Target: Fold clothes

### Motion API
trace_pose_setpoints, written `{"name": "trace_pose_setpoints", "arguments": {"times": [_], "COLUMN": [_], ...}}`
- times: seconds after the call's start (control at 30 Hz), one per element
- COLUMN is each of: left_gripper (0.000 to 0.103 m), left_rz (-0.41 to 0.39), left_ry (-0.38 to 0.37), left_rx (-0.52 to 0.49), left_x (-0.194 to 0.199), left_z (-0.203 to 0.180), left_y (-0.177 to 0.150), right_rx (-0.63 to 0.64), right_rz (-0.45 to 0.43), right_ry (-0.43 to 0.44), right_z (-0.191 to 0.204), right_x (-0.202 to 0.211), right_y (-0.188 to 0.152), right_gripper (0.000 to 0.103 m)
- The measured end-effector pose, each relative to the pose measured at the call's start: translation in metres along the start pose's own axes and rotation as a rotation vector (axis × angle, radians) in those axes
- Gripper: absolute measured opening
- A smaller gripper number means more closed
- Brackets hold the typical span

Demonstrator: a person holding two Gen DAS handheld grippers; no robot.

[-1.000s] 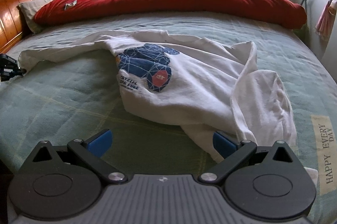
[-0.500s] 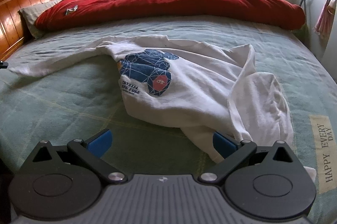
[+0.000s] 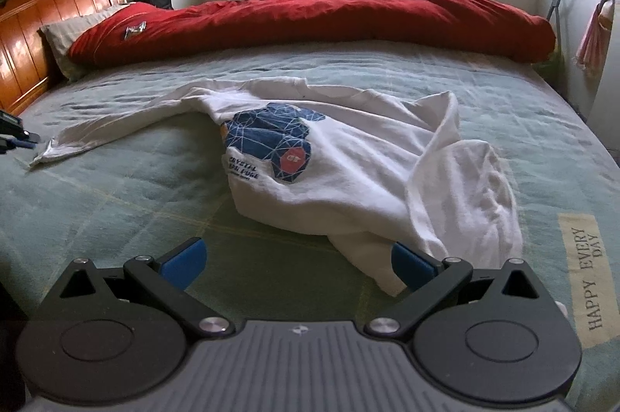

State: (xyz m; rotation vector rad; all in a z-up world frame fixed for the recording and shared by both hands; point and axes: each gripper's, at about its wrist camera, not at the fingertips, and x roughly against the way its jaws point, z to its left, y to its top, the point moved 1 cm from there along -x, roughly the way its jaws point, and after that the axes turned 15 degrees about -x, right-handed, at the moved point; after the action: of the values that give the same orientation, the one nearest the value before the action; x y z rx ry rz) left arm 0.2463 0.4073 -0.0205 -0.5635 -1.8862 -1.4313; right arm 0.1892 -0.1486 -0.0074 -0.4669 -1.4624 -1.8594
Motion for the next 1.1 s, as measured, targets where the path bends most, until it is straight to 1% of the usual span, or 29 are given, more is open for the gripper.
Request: {"name": "trace_pose_setpoints", "arguments": {"times": [0.13, 0.27, 0.4, 0.5, 0.67, 0.73, 0.8, 0.87, 0.97, 1.03, 1.1], "left_gripper": [0.020, 0.032, 0.037, 0.044, 0.048, 0.051, 0.058, 0.060, 0.061, 0.064, 0.067], "left_rz": [0.050, 0.091, 0.128, 0.133, 0.100, 0.086, 0.072, 0.045, -0.001, -0.020, -0.026], "left_ry": [-0.056, -0.147, -0.235, -0.303, -0.361, -0.389, -0.415, -0.411, -0.385, -0.389, -0.397], "left_rx": [-0.092, -0.199, -0.327, -0.427, -0.607, -0.651, -0.668, -0.684, -0.723, -0.722, -0.699], "left_x": [-0.008, -0.009, -0.007, 0.000, 0.013, 0.017, 0.019, 0.022, 0.027, 0.029, 0.030], "left_z": [-0.044, -0.097, -0.158, -0.209, -0.281, -0.302, -0.317, -0.329, -0.345, -0.351, -0.354], "left_y": [-0.009, -0.025, -0.051, -0.075, -0.118, -0.133, -0.145, -0.155, -0.166, -0.172, -0.175], "right_rx": [-0.010, -0.018, -0.037, -0.055, -0.037, -0.007, 0.041, 0.113, 0.242, 0.335, 0.420], "right_rz": [-0.007, -0.008, -0.020, -0.038, -0.069, -0.087, -0.114, -0.138, -0.162, -0.174, -0.176], "right_ry": [-0.008, -0.010, -0.026, -0.034, -0.092, -0.122, -0.173, -0.214, -0.274, -0.314, -0.344], "right_z": [-0.010, -0.022, -0.037, -0.051, -0.069, -0.074, -0.076, -0.076, -0.072, -0.069, -0.064], "right_x": [0.008, 0.016, 0.025, 0.034, 0.043, 0.044, 0.043, 0.041, 0.032, 0.025, 0.016], "right_y": [-0.002, -0.006, -0.010, -0.014, -0.021, -0.024, -0.026, -0.028, -0.031, -0.033, -0.034], "right_gripper": [0.103, 0.103, 0.103, 0.103, 0.103, 0.103, 0.103, 0.103, 0.103, 0.103, 0.103]}}
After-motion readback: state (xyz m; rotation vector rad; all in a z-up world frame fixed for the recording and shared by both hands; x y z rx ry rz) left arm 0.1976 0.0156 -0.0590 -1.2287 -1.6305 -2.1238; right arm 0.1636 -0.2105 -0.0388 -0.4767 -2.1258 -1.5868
